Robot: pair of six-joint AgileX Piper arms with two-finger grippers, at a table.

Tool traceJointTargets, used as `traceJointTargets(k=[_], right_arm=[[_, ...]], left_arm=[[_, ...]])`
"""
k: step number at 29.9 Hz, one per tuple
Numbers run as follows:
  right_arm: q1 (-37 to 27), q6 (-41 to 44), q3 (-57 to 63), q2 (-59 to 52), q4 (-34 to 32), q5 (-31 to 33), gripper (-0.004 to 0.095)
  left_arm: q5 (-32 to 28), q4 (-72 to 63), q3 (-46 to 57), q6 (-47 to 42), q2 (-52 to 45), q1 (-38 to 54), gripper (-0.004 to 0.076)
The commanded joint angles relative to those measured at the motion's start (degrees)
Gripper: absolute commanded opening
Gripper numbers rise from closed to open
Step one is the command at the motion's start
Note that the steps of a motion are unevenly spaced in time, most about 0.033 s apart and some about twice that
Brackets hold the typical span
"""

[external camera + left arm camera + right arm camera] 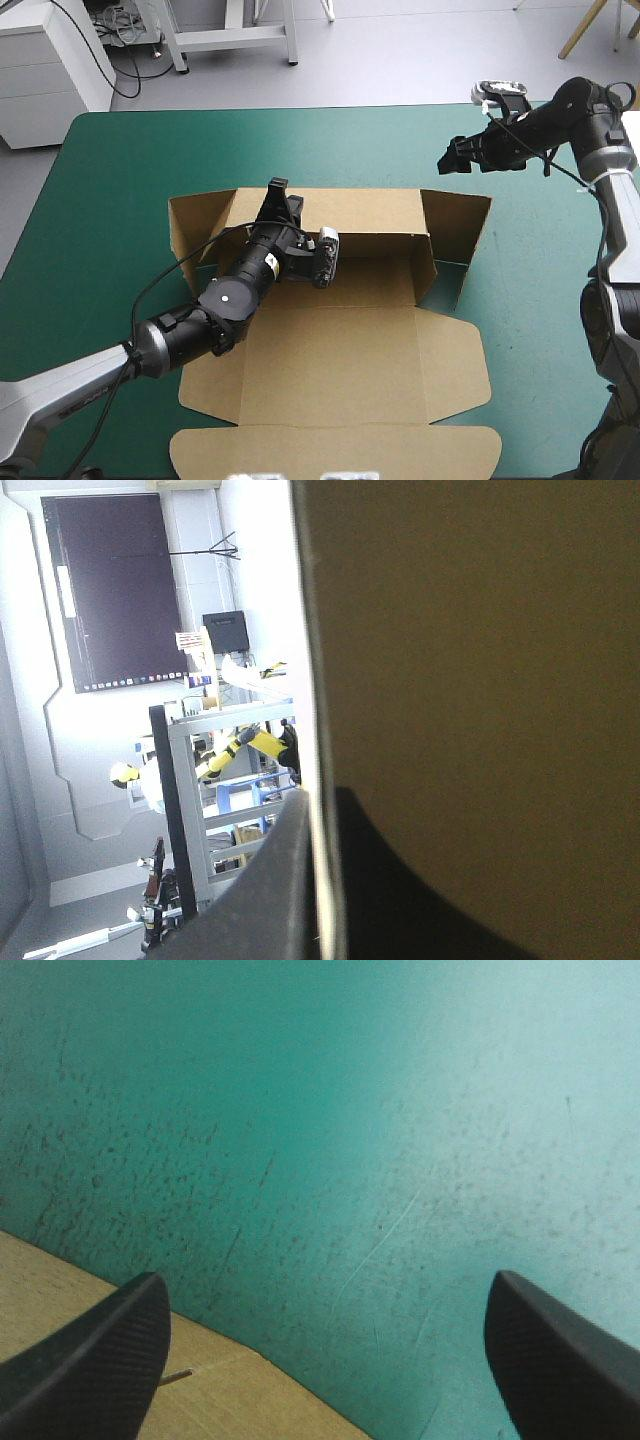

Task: Fold the box

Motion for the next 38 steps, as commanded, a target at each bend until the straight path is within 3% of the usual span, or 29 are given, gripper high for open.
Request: traceJointTargets(k=[1, 11, 20, 30, 34, 38], right_arm=[[0.0, 1.9, -1.5, -2.7, 1.4, -0.1, 0.0773], [0.0, 5.0, 3.9, -4.6, 0.1, -0.1, 0.0673], [0.0, -0.6, 16.4, -14.2, 0.7, -0.8, 0.0672], [0.0, -25.7, 41.0, -27.5, 15.4, -16.4, 0.0671], [0.0, -33.9, 46.0, -29.8, 18.8, -17.8, 0.067], [0.4, -34.1, 46.6, -30.0, 18.0, -16.1, 0.067]], left_arm=[[-1.5, -0.3, -0.9, -0.4, -0.8, -0.4, -0.001], [1.0, -0.6, -0.9, -0.3, -0.8, -0.4, -0.001], [1.2, -1.0, -0.9, -1.7, -0.8, -0.4, -0.001], [1.0, -1.0, -0.9, -2.0, -0.8, -0.4, -0.001], [1.0, -1.0, -0.9, -2.0, -0.8, -0.4, -0.001], [1.0, -1.0, -0.9, -2.0, -0.8, -0.4, -0.001]])
